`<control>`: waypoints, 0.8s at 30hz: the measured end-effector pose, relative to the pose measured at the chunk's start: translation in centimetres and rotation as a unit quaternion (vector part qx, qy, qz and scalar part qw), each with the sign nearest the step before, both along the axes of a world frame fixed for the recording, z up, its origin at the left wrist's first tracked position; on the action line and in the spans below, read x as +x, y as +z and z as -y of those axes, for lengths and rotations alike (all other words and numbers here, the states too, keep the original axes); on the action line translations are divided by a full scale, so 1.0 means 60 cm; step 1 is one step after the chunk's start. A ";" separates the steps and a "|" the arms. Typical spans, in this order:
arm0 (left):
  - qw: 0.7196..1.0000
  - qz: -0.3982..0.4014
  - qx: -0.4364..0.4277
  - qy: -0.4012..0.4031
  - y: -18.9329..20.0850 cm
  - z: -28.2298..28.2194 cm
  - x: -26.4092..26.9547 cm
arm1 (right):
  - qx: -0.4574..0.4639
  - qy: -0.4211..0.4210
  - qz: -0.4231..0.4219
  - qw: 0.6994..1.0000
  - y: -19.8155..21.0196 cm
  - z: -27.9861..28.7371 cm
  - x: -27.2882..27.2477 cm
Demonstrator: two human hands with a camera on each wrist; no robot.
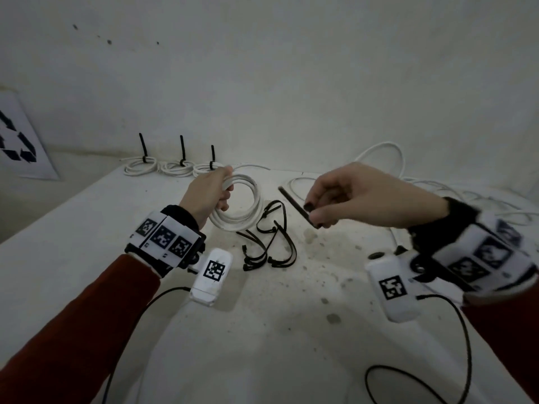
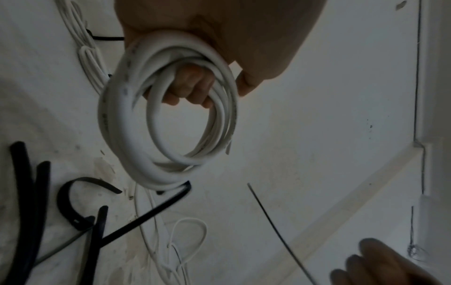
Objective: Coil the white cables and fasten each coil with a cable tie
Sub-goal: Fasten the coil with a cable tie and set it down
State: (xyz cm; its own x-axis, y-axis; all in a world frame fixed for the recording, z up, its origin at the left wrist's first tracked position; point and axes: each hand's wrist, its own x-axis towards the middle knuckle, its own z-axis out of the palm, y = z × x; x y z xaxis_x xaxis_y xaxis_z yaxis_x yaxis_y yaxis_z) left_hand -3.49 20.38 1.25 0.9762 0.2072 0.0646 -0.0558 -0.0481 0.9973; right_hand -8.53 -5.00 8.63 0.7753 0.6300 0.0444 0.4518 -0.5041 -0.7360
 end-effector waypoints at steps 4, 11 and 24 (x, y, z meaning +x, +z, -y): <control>0.999 0.004 0.038 0.032 0.005 0.025 0.012 | 0.127 0.016 -0.033 0.991 0.024 0.030 -0.030; 0.998 0.023 0.053 -0.001 0.020 0.107 0.020 | 0.126 -0.006 -0.035 0.991 -0.017 0.030 -0.023; 0.995 0.049 0.069 -0.050 0.022 0.181 -0.012 | 0.207 -0.174 0.218 0.938 -0.078 0.020 0.023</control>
